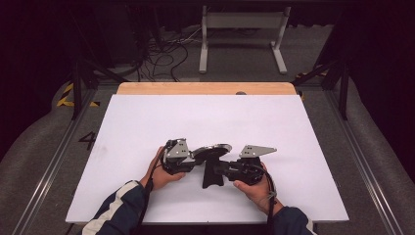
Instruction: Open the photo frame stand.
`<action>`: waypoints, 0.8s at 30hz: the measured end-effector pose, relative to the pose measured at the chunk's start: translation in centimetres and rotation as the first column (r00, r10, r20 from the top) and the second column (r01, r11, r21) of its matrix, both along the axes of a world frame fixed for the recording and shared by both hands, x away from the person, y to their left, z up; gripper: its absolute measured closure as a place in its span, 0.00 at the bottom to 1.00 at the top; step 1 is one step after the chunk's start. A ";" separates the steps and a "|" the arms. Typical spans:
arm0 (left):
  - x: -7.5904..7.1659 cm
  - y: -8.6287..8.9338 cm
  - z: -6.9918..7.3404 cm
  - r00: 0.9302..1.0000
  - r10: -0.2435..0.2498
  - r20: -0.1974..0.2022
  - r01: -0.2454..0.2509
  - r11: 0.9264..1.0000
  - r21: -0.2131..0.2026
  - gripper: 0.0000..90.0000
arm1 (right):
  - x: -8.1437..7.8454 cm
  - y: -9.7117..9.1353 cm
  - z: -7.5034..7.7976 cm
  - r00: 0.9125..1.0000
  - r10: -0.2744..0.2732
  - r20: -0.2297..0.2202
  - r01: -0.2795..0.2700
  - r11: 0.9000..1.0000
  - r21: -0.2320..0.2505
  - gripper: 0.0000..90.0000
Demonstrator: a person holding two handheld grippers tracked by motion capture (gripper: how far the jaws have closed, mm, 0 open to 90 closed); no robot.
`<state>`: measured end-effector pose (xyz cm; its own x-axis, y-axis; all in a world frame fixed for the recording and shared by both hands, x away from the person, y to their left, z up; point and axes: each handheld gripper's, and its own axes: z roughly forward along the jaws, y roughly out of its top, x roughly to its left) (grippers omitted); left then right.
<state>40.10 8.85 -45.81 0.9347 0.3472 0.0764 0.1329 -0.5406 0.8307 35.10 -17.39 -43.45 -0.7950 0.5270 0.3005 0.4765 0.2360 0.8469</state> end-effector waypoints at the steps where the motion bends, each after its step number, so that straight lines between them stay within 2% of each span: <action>1: 0.0 -0.1 -0.1 1.000 0.004 0.010 -0.004 1.000 0.013 0.79 | 0.0 0.0 -0.1 1.000 0.000 -0.004 0.000 1.000 -0.002 0.80; 2: 0.0 -0.1 -0.1 1.000 0.004 0.010 -0.004 1.000 0.013 0.80 | 0.0 0.1 -0.1 1.000 0.000 -0.005 0.000 1.000 -0.005 0.80; 4: 0.0 -0.1 -0.1 0.999 0.034 0.029 -0.034 0.999 0.023 0.82 | 0.0 0.1 -0.2 1.000 -0.003 -0.003 0.003 1.000 -0.013 0.80; 7: 0.2 0.0 -0.2 0.999 0.042 0.024 -0.042 0.999 0.014 0.82 | 0.0 0.1 -0.3 1.000 -0.005 -0.008 0.005 1.000 -0.020 0.81; 10: 0.2 -0.1 -0.1 0.997 0.052 0.049 -0.054 0.998 0.037 0.82 | 0.0 0.2 -0.4 1.000 -0.007 -0.006 0.007 1.000 -0.023 0.81; 19: 0.6 -0.1 -0.2 0.996 0.061 0.058 -0.063 0.997 0.038 0.81 | 0.1 0.1 -0.5 1.000 -0.017 -0.009 0.017 1.000 -0.022 0.81; 24: 1.2 -0.2 -0.3 0.997 0.058 0.045 -0.060 0.998 0.036 0.80 | 0.0 0.2 -0.6 0.999 -0.033 -0.007 0.032 0.999 -0.027 0.80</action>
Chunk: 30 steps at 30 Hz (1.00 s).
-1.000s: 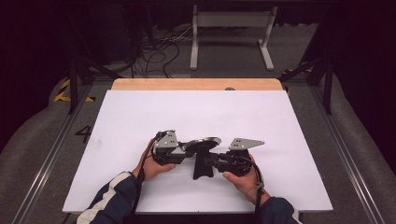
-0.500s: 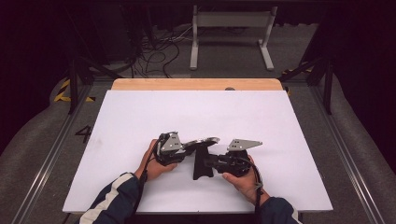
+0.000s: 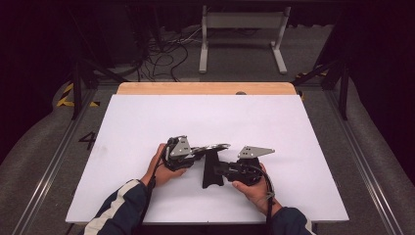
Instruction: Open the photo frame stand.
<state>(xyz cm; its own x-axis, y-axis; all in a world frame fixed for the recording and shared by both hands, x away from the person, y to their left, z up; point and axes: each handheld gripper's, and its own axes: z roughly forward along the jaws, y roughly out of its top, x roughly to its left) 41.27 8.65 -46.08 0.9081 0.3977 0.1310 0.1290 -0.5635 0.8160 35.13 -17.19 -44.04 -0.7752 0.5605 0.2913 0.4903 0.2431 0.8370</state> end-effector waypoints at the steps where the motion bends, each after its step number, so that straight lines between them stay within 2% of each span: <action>1: 0.0 0.0 0.0 1.000 0.000 0.000 0.000 1.000 0.000 0.79 | 0.0 0.0 0.0 1.000 -0.001 -0.001 0.001 1.000 0.001 0.81; 10: 0.3 -0.1 0.1 1.000 0.016 0.000 -0.016 1.000 0.003 0.73 | -0.2 0.1 0.0 1.000 -0.015 0.011 0.015 1.000 -0.021 0.80; 19: 0.4 0.0 0.2 0.999 0.045 0.000 -0.045 0.999 0.008 0.68 | -0.6 0.5 0.0 0.998 -0.024 0.052 0.028 0.997 -0.079 0.80; 22: 0.6 0.1 0.2 0.999 0.052 -0.001 -0.052 0.999 0.010 0.66 | -0.7 0.6 0.1 0.997 -0.027 0.079 0.035 0.994 -0.106 0.81; 30: 0.6 0.2 0.4 0.997 0.071 0.016 -0.071 0.997 0.024 0.63 | -0.9 0.6 0.1 0.995 -0.030 0.095 0.042 0.992 -0.123 0.80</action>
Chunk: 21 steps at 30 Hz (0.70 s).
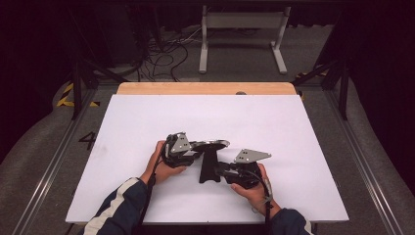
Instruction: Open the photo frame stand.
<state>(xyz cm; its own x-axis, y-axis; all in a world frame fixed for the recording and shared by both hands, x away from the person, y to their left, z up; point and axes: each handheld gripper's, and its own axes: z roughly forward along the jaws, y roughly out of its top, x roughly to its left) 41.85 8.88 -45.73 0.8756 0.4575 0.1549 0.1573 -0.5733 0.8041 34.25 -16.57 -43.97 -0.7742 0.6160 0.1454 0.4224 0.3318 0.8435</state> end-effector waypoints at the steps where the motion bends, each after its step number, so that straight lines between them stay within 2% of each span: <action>1: 0.0 0.1 0.0 1.000 0.001 -0.004 -0.001 1.000 -0.002 0.62 | 0.0 0.0 0.0 1.000 0.001 0.002 -0.001 1.000 -0.003 0.80; 7: -0.3 1.6 0.6 1.000 0.014 -0.009 -0.014 1.000 -0.021 0.57 | 0.0 -0.1 0.2 1.000 0.018 0.006 -0.018 1.000 -0.008 0.77; 9: -0.5 2.3 1.0 1.000 0.011 -0.009 -0.011 0.999 -0.034 0.55 | -0.2 -0.2 0.4 0.999 0.023 0.028 -0.022 1.000 -0.021 0.76; 13: -1.2 3.1 1.7 1.000 0.006 0.022 -0.005 0.999 -0.045 0.49 | -0.5 -0.5 0.8 0.999 0.019 0.049 -0.018 1.000 -0.024 0.75; 16: -1.9 3.5 2.1 0.999 -0.010 0.042 0.012 0.999 -0.032 0.47 | -0.7 -0.8 1.2 0.998 0.009 0.063 -0.007 1.000 -0.021 0.74; 21: -2.7 4.2 2.7 0.998 -0.013 0.054 0.015 0.999 -0.046 0.47 | -1.1 -1.0 2.0 0.994 -0.011 0.109 0.012 1.000 -0.011 0.85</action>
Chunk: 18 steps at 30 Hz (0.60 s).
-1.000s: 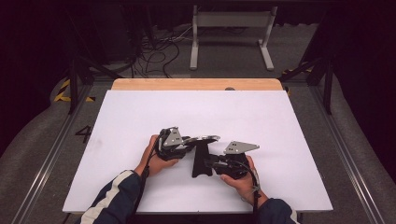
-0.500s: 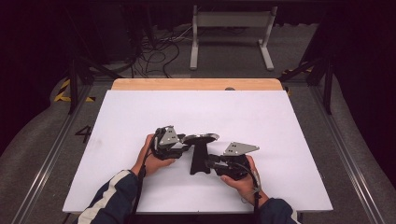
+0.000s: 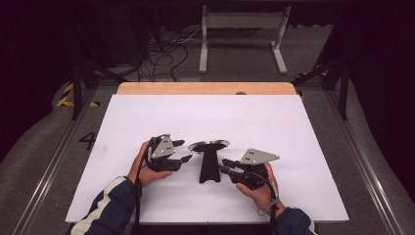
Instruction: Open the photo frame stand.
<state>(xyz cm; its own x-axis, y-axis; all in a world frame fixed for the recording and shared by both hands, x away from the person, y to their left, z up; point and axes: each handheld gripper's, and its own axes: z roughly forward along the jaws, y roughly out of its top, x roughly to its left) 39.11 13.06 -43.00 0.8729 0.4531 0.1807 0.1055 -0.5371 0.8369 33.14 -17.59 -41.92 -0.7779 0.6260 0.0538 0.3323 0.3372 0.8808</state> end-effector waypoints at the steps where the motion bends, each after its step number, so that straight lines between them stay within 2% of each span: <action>1: 0.0 0.0 0.0 1.000 0.000 0.000 0.000 1.000 -0.001 0.47 | -0.2 0.0 0.2 1.000 -0.007 0.017 0.007 1.000 0.005 0.89; 4: 0.0 -0.2 0.0 1.000 -0.005 0.004 0.005 1.000 -0.002 0.48 | -0.9 0.2 0.7 0.997 -0.004 0.077 0.001 1.000 0.028 1.00; 7: 0.1 -0.6 -0.2 1.000 -0.011 -0.004 0.011 1.000 0.000 0.50 | -1.7 1.1 1.2 0.993 0.022 0.117 -0.025 0.999 0.026 1.00; 14: 0.1 -0.9 -0.1 1.000 -0.023 0.001 0.023 1.000 -0.002 0.58 | -2.1 3.2 0.3 0.994 0.050 0.097 -0.047 0.998 -0.033 1.00; 18: 0.1 -0.8 0.2 1.000 -0.025 -0.002 0.024 0.999 -0.033 0.61 | -2.0 4.0 -0.1 0.995 0.055 0.079 -0.051 0.997 -0.050 1.00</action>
<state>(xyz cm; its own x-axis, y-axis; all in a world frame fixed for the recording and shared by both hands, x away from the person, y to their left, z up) 39.17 12.27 -42.85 0.8843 0.4374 0.1635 0.0950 -0.5113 0.8542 31.16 -13.59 -41.99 -0.8109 0.5840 -0.0388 0.2421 0.3949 0.8863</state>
